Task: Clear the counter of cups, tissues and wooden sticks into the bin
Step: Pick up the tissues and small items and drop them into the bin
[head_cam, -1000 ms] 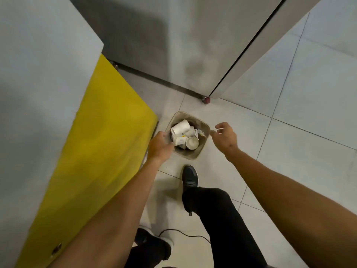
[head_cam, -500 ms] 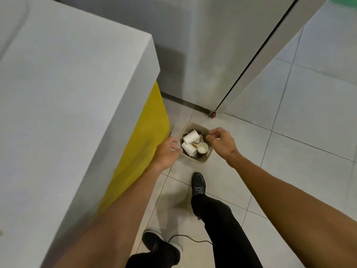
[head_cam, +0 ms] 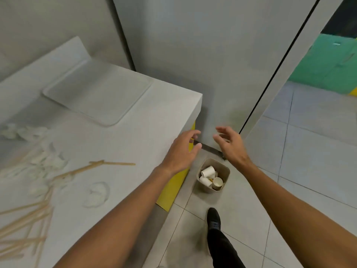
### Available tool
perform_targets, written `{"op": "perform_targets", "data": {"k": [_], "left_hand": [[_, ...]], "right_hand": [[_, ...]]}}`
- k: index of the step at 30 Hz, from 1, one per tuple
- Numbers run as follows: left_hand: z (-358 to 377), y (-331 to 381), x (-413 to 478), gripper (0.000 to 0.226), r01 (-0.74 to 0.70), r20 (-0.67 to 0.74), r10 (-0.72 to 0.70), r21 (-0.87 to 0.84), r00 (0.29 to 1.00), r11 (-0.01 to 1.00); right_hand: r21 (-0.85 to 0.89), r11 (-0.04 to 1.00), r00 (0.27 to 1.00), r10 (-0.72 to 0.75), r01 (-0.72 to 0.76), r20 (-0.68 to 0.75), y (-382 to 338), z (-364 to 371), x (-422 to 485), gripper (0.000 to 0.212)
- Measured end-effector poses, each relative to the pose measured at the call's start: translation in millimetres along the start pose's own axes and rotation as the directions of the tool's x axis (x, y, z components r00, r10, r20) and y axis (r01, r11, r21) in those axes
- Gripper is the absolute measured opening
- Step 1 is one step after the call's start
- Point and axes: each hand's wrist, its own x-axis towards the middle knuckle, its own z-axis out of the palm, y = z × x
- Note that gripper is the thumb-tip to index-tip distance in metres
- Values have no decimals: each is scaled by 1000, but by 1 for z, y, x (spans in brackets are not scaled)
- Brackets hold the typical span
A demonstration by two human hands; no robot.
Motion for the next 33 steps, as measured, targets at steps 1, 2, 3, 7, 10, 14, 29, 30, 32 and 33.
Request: {"op": "perform_targets", "data": {"k": [1, 2, 3, 7, 10, 14, 29, 30, 32, 33], "left_hand": [[-14, 7, -8, 39, -48, -27, 48, 17, 998, 999], [-28, 13, -17, 39, -83, -52, 85, 38, 995, 996], [-43, 17, -26, 40, -109, -75, 114, 63, 991, 992], [-96, 21, -65, 42, -114, -168, 138, 147, 976, 983], [-138, 13, -103, 42, -76, -251, 128, 205, 959, 976], [-193, -8, -162, 42, 32, -380, 66, 246, 923, 969], [-293, -88, -413, 43, 520, -779, -242, 122, 578, 846], [-294, -91, -427, 43, 543, -798, -254, 105, 546, 833], [-293, -95, -453, 43, 592, -823, -298, 57, 484, 804], [-294, -96, -460, 43, 608, -824, -317, 42, 470, 793]], "right_hand": [[-3, 999, 999, -49, 49, -9, -15, 1, -5, 33], [-9, 995, 995, -97, 97, -15, -30, 2, -10, 31], [-13, 990, 990, -140, 140, -17, -46, 6, -15, 30], [17, 966, 966, -257, 257, 27, -96, 32, -34, 32], [35, 951, 948, -310, 309, 74, -127, 68, -49, 29], [61, 925, 912, -379, 374, 159, -161, 129, -72, 26], [217, 816, 525, -524, 536, 671, -231, 337, -181, 29], [228, 812, 500, -524, 537, 690, -235, 349, -188, 30], [250, 800, 439, -527, 546, 728, -241, 371, -205, 30], [261, 793, 419, -533, 550, 735, -242, 377, -210, 30]]}}
